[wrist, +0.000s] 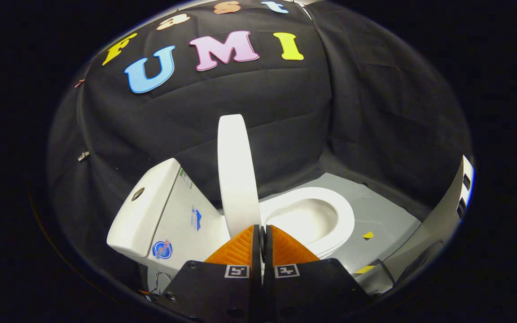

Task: Open the toilet lid.

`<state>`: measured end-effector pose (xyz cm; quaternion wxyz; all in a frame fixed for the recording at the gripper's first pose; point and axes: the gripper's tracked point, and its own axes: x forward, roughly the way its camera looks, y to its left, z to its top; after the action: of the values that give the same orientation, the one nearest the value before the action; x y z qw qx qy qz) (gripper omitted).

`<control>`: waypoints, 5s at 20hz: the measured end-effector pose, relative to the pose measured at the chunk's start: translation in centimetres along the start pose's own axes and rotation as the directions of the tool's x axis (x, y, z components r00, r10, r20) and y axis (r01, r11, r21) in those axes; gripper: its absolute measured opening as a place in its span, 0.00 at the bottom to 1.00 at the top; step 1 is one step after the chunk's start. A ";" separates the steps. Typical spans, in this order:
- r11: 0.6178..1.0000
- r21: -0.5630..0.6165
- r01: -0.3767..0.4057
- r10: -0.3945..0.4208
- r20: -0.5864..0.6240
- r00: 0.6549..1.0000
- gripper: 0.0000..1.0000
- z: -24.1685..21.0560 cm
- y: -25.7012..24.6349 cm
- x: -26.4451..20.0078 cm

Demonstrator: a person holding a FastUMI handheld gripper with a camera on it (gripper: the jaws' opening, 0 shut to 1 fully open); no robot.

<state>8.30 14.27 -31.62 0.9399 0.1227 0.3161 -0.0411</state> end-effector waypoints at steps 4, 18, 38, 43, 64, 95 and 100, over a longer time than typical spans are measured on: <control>0.994 -0.108 0.024 -0.018 0.060 0.998 0.06 -0.5 4.0 -0.4; 0.939 -0.338 0.059 0.000 0.172 0.985 0.07 -4.2 13.3 -1.4; 0.930 -0.366 -0.039 0.125 0.214 0.969 0.99 -2.4 12.5 -3.1; 0.922 -0.373 -0.104 0.193 0.210 0.958 0.99 -0.7 12.9 -5.0; 0.931 -0.340 -0.131 0.266 0.388 0.883 0.98 15.1 5.4 -16.9; 0.955 -0.289 -0.073 0.220 0.519 0.826 0.98 24.4 -3.7 -25.3; 0.955 -0.289 -0.069 0.217 0.519 0.826 0.98 24.4 -3.6 -25.1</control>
<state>2.00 4.49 1.62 0.9989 0.0064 0.0278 0.0382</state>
